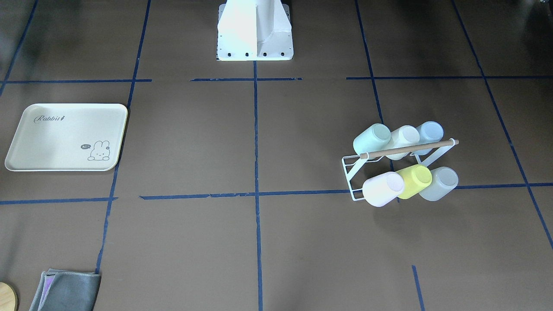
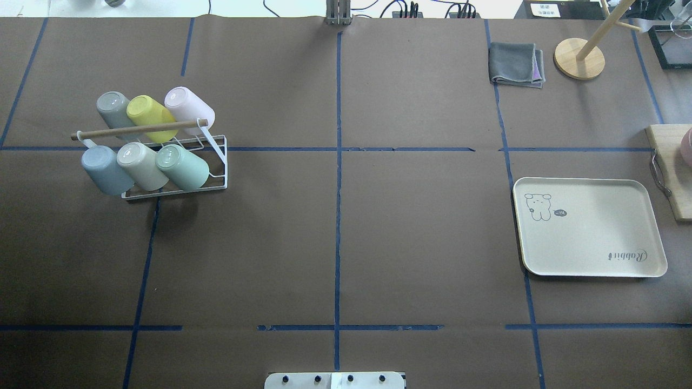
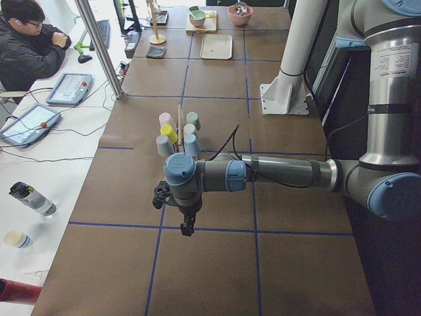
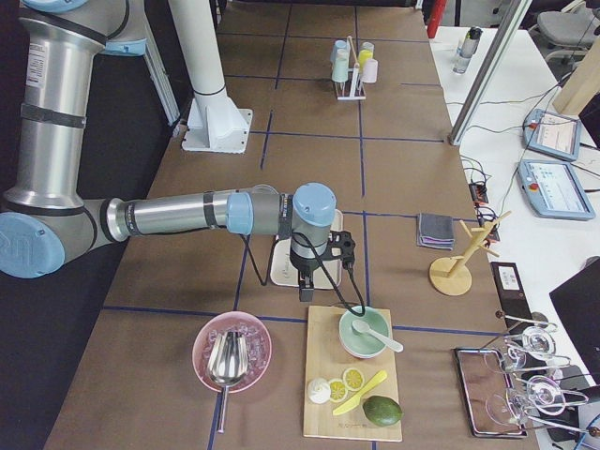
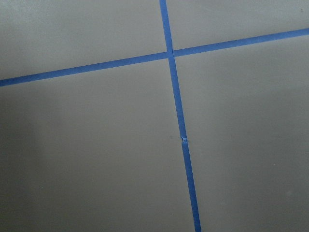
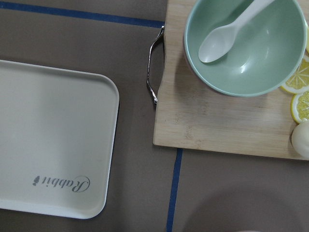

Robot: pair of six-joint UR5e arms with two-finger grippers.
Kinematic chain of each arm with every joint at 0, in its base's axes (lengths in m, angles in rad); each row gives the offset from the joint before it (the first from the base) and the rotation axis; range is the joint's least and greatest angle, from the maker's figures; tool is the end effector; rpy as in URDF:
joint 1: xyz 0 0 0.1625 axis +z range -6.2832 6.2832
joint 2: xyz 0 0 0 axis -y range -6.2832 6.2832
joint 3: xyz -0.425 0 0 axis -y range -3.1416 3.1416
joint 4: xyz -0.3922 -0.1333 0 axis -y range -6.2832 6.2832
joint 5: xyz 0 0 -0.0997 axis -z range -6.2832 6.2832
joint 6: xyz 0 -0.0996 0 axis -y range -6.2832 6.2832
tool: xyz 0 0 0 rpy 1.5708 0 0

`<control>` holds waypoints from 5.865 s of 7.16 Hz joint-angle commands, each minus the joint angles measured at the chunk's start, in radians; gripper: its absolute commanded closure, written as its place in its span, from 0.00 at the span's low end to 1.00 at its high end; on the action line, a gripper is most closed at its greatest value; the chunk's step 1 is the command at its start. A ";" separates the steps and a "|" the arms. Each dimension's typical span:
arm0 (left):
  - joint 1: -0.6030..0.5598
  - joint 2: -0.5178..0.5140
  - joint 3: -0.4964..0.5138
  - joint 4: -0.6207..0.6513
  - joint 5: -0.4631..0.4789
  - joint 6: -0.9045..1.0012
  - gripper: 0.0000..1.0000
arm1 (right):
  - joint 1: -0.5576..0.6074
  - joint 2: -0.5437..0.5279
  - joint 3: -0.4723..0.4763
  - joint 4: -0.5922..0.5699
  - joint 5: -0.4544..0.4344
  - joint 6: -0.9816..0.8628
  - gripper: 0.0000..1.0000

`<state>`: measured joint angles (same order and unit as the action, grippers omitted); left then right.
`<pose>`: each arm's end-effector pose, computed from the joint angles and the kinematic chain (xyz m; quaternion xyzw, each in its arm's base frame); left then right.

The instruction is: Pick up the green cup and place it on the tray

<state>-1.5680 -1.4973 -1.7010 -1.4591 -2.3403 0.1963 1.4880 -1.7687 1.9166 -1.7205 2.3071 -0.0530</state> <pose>-0.0627 -0.4562 0.6410 0.0109 0.3759 0.0818 0.9230 0.0328 -0.4080 0.5954 -0.0062 -0.3598 -0.0630 0.9309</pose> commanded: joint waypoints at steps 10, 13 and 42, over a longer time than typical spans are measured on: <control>0.012 -0.008 0.004 -0.006 -0.004 -0.005 0.00 | -0.414 -0.029 -0.404 1.085 -0.011 0.864 0.18; 0.012 -0.008 0.004 -0.006 -0.004 -0.005 0.00 | -0.443 -0.037 -0.427 1.087 -0.017 0.860 0.29; 0.014 -0.001 0.004 -0.003 -0.004 -0.003 0.00 | -1.003 0.572 -0.229 0.691 -0.380 1.431 1.00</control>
<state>-1.5544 -1.4989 -1.6962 -1.4621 -2.3439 0.1933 0.5033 -1.1970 1.6980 -1.0286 1.9475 1.3808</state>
